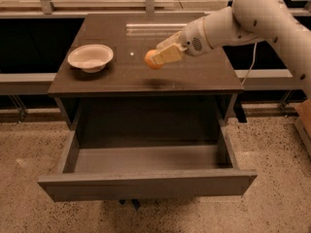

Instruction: Pick orange from top drawer and place on counter

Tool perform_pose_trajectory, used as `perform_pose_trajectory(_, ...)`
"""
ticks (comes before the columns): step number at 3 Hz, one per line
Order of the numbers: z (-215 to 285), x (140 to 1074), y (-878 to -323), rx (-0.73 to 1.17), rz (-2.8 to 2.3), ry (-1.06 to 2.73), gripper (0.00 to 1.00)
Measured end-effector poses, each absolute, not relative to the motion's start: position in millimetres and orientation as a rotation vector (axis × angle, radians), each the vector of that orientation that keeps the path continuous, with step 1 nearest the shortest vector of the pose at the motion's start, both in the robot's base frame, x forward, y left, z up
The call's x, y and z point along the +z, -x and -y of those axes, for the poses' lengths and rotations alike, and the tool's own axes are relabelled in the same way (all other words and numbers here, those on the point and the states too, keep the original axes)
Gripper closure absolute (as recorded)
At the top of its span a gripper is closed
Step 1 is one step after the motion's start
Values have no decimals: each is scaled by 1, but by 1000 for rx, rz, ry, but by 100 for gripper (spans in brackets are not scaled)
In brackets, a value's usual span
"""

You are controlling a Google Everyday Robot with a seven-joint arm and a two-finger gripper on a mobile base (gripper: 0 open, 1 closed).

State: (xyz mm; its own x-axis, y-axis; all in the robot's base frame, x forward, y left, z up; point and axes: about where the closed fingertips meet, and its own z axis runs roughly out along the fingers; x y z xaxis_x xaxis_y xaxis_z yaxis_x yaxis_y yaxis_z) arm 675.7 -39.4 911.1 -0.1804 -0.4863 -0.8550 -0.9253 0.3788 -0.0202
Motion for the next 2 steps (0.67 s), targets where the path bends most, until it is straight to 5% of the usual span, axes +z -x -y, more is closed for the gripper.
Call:
perform_pose_trajectory(1,22,889,-686,680,-1855,1222,98)
perform_pose_trajectory(2,17,879,-687,666,-1865,1220,77)
